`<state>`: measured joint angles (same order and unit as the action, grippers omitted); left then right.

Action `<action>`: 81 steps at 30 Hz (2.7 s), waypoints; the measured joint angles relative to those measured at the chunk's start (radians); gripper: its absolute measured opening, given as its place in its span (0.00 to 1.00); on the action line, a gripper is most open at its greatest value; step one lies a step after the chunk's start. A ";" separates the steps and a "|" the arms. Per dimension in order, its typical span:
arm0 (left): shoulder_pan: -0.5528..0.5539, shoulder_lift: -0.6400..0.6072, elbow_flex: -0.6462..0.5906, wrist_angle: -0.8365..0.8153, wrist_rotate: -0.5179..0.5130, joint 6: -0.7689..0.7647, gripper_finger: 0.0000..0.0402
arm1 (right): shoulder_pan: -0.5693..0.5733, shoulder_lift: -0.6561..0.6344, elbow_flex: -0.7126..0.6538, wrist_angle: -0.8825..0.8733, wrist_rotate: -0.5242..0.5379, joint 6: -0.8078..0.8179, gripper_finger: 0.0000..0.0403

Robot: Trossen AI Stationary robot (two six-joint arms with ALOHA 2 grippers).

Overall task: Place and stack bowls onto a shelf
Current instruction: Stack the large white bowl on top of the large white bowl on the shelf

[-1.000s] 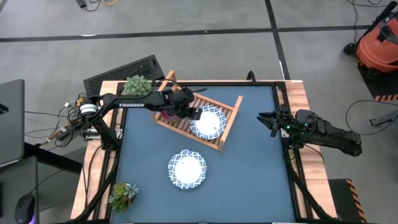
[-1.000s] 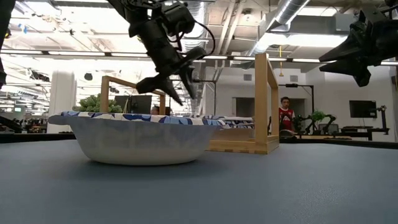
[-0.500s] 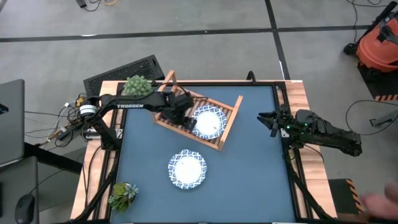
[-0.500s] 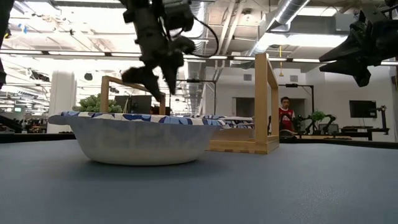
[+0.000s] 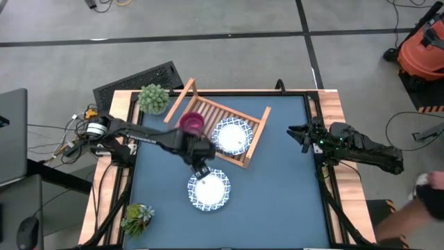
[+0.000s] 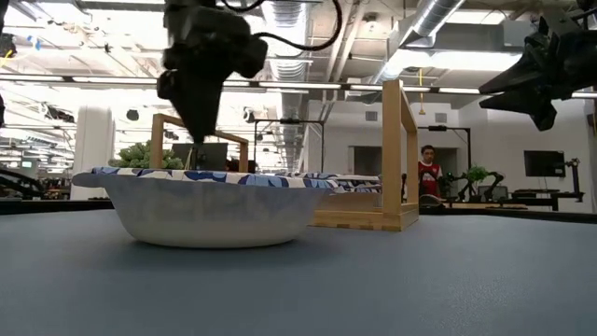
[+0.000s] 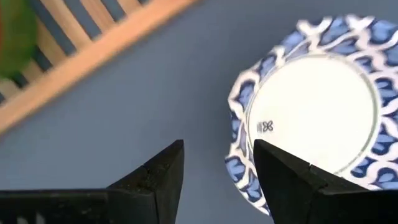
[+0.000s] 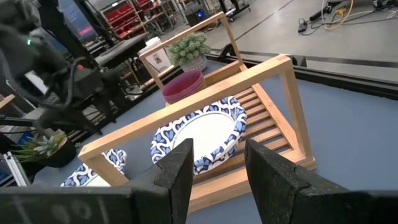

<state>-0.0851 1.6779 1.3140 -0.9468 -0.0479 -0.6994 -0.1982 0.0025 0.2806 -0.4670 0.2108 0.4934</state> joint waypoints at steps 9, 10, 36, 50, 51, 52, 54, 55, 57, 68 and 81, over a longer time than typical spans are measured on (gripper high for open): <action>-0.065 0.001 -0.147 0.156 -0.010 -0.119 0.44 | 0.000 0.000 0.000 -0.004 0.000 0.001 0.42; -0.069 0.001 -0.155 0.180 -0.009 -0.116 0.44 | 0.000 0.000 0.000 -0.005 0.000 0.003 0.42; -0.075 0.003 -0.278 0.338 0.045 -0.135 0.03 | 0.000 0.000 0.000 -0.008 0.000 0.003 0.42; -0.075 -0.070 -0.213 0.220 0.130 -0.306 0.00 | 0.000 0.000 0.000 -0.008 0.000 0.003 0.42; -0.074 -0.085 -0.200 0.202 0.129 -0.317 0.00 | 0.000 0.000 0.000 -0.008 0.000 0.003 0.42; -0.072 -0.100 -0.187 0.187 0.124 -0.329 0.00 | 0.000 0.000 0.000 -0.008 0.000 0.003 0.42; -0.063 -0.130 -0.163 0.164 0.106 -0.357 0.00 | 0.000 0.000 0.000 -0.008 0.000 0.003 0.42; -0.056 -0.144 -0.154 0.163 0.090 -0.373 0.00 | 0.000 0.000 0.000 -0.008 0.000 0.003 0.42; -0.038 -0.164 -0.136 0.173 0.052 -0.408 0.00 | 0.000 0.000 0.000 -0.008 0.000 0.003 0.42; 0.079 -0.177 -0.019 0.166 0.023 -0.424 0.00 | 0.000 0.000 0.000 -0.008 0.000 0.004 0.42; 0.265 -0.171 -0.004 0.269 -0.055 -0.317 0.00 | 0.000 0.000 0.000 -0.008 0.000 0.004 0.42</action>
<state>0.1795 1.5066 1.3098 -0.6781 -0.1032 -1.0165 -0.1982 0.0025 0.2806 -0.4751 0.2108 0.4973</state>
